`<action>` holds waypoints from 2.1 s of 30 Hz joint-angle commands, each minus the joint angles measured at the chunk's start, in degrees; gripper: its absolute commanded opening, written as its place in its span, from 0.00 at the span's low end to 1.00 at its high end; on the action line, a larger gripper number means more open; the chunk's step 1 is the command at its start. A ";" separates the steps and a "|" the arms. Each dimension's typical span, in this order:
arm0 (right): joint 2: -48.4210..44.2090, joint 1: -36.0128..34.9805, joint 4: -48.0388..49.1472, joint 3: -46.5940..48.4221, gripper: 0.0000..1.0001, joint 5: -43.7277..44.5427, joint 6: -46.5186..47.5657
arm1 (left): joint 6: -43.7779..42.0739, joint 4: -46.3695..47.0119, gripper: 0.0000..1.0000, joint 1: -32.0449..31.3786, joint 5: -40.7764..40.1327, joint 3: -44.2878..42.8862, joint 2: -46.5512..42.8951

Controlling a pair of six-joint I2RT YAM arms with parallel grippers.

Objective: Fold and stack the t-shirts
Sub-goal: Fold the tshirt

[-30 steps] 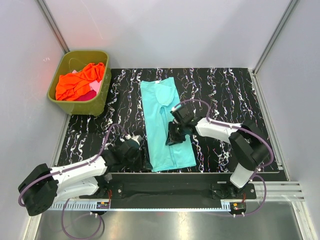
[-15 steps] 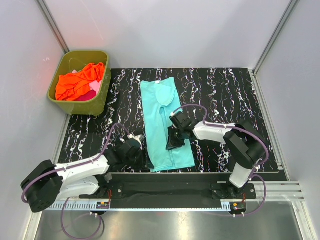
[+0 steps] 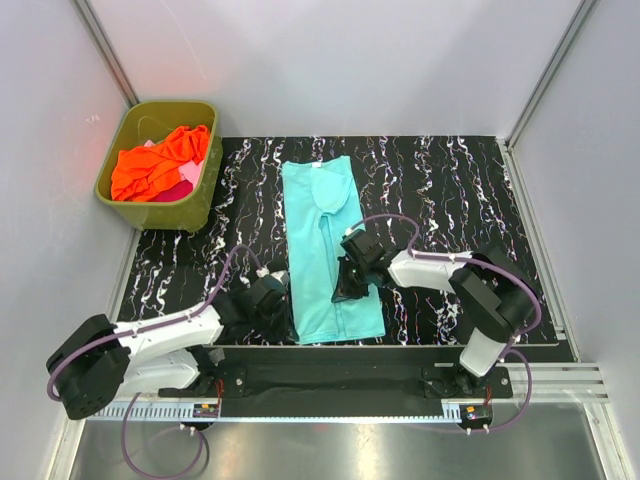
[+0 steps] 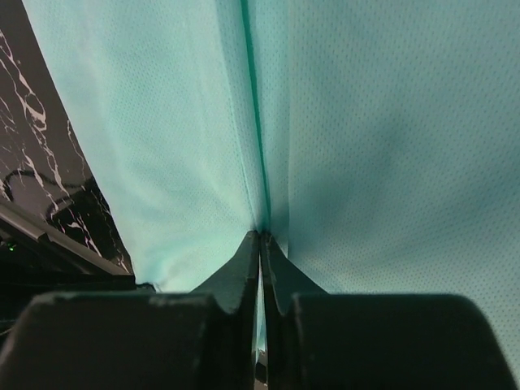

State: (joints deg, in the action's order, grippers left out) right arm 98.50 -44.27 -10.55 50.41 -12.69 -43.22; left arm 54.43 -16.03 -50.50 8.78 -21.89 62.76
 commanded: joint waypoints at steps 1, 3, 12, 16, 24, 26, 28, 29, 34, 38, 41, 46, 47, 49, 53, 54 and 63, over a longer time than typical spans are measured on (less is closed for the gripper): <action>-1.81 -2.39 -1.23 -1.46 0.08 3.37 -2.91 | -2.66 -7.94 0.00 0.05 -4.98 -3.42 -1.67; -4.87 -2.49 -1.23 -1.11 0.21 1.80 -3.62 | -2.84 -9.80 0.00 0.14 -6.22 -4.04 -3.42; -14.29 -2.40 -13.43 1.98 0.32 0.56 -3.62 | -3.89 -13.50 0.34 0.40 -5.97 -4.57 -8.00; -16.41 -2.49 -14.50 -1.19 0.26 0.12 -5.55 | -5.57 -13.15 0.38 0.31 -5.09 -6.84 -11.08; -11.06 -6.79 -10.11 -2.43 0.22 3.10 -7.23 | -1.36 7.16 0.27 0.14 3.25 -4.40 -8.03; -7.64 -8.28 -9.85 -1.90 0.20 3.98 -7.66 | 0.75 11.45 0.23 0.14 6.43 -1.41 -4.25; -5.78 -9.95 -9.32 -1.37 0.19 4.78 -7.84 | 1.55 12.16 0.19 -1.52 4.15 -1.58 0.16; -4.47 -10.39 -9.32 -1.02 0.18 4.78 -7.84 | 1.73 12.34 0.19 -3.44 3.10 -1.66 0.86; -4.36 -10.75 -9.93 -1.37 0.15 6.71 -8.55 | 2.60 12.52 0.18 -5.22 1.25 -1.58 5.35; -6.99 -10.75 -11.94 0.20 0.17 5.84 -8.02 | 2.87 9.20 0.18 -5.75 0.54 -2.19 5.27; -10.33 -10.75 -14.40 1.27 0.27 5.48 -7.93 | 0.07 1.22 0.27 -5.66 -1.04 -6.22 1.42; -16.83 -10.75 -22.21 3.28 0.21 5.73 -6.96 | -2.75 -7.16 0.31 -5.14 -3.68 -10.81 -7.73; -17.37 -10.66 -26.67 4.16 0.16 8.88 -7.31 | -2.76 -8.04 0.29 -4.61 -3.94 -10.63 -9.66; -18.51 -10.66 -29.00 3.21 0.05 10.66 -7.32 | -2.76 -8.40 0.28 -3.82 -4.64 -8.97 -10.38; -17.38 -10.66 -28.92 0.04 0.00 10.67 -7.31 | -2.76 -8.49 0.20 -3.11 -4.03 -6.68 -7.75; -17.03 -10.66 -29.00 -0.49 0.00 10.75 -7.75 | -2.23 -8.40 0.16 -3.03 -4.29 -5.72 -7.48; -13.07 -10.75 -26.28 -5.33 0.00 15.23 -10.57 | 0.49 -6.38 0.11 -3.02 -6.05 0.26 -4.84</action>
State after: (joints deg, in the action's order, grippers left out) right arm 84.12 -54.65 -37.76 45.19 -1.13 -52.31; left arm 53.67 -24.49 -53.74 3.99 -22.63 56.99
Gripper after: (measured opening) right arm 0.011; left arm 0.117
